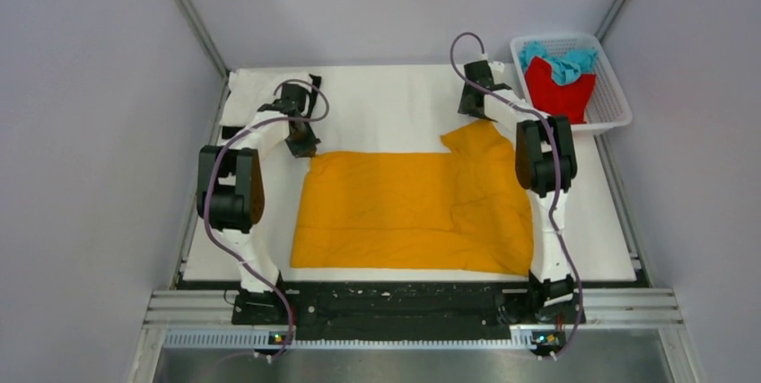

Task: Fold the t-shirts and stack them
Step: Grab the side of the flattened tshirt furthest away from the robot with both arms

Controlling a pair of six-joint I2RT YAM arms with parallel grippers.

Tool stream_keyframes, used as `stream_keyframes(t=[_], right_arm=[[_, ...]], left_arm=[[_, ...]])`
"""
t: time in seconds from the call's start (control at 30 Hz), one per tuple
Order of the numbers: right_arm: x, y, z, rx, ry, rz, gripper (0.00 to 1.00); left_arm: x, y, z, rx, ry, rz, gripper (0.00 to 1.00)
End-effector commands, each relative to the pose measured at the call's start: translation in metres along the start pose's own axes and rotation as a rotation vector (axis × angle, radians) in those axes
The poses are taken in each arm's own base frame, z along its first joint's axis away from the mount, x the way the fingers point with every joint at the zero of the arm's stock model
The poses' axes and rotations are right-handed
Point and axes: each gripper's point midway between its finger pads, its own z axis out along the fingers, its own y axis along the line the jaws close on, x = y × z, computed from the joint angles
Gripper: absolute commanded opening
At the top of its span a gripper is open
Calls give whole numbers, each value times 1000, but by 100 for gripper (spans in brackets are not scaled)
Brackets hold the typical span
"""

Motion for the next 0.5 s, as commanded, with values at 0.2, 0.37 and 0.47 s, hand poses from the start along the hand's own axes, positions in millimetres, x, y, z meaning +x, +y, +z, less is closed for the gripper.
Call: stream_keyframes(t=[0.2,0.37,0.47], right_arm=[[9,-31,-21,89,12,-18,53],[13,-36,-28,93,11,-4,35],[6,-35,-31,80,-18,17,17]], left_arm=[[-7,-4,-29,39,-75,7,0],[-5,-4,-32,45,-79,5,0],[-5,-4,-33,49,-82,5,0]])
